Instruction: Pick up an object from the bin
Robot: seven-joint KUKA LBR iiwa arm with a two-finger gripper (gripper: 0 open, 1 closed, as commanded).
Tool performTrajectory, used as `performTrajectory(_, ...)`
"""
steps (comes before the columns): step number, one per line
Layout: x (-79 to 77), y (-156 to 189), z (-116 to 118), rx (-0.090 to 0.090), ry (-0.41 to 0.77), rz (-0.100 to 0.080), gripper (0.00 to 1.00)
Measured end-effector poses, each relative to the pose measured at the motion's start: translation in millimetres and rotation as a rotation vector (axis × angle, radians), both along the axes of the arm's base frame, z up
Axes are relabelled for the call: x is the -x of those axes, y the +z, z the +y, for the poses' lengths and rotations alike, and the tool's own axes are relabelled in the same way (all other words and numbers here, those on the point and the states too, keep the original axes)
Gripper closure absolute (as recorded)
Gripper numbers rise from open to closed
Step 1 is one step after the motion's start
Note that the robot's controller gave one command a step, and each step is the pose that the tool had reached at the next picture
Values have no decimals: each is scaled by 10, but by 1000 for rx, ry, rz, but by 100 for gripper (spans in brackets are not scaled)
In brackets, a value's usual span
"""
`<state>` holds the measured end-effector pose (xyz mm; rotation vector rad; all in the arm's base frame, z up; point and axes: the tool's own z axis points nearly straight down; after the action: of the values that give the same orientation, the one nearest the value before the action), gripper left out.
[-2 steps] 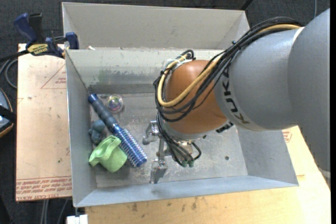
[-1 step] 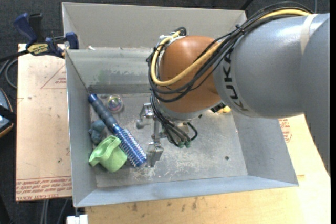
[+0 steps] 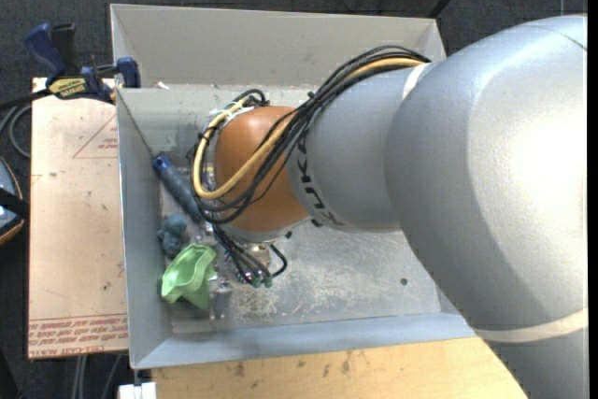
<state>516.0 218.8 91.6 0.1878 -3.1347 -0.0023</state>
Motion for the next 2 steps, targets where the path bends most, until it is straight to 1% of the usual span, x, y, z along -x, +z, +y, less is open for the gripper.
performTrajectory(1,-17,-78,69,15,29,-6,0)
performTrajectory(2,17,-116,150,-1,34,-10,100)
